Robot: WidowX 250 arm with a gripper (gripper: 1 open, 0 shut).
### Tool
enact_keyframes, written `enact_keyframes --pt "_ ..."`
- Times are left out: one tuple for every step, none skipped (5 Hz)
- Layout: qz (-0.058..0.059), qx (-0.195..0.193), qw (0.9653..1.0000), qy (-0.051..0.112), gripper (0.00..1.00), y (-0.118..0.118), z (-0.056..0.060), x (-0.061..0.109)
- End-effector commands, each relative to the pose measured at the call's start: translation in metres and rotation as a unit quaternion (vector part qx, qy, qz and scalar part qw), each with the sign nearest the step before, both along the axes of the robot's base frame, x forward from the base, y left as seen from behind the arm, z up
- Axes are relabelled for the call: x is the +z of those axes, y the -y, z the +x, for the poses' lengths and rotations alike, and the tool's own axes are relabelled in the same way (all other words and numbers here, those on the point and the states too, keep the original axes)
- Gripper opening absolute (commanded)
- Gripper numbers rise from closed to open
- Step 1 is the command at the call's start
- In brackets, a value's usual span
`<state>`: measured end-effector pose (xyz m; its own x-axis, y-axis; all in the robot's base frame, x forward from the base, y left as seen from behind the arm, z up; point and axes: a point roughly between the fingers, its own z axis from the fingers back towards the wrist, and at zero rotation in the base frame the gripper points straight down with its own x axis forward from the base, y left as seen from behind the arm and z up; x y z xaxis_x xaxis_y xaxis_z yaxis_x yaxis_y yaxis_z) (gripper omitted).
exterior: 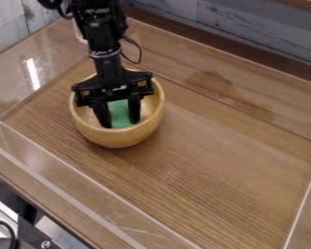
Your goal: Remove the green block from inside the brown bowl and put it on the table
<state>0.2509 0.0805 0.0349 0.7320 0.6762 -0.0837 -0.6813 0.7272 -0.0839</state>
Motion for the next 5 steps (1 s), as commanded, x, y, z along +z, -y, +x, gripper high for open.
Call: enact_keyframes --pt "0.004 -0.003 0.9997 0.023 0.00 -0.002 0.009 0.016" --pt "0.001 -0.006 0.9997 0.025 0.00 -0.001 0.010 0.020" --pt "-0.001 -0.008 0.9996 0.027 0.00 -0.001 0.011 0.024" --pt "-0.004 -0.009 0.9996 0.028 0.00 0.000 0.013 0.027" --pt "-0.007 -0.009 0.9995 0.029 0.00 0.000 0.014 0.030"
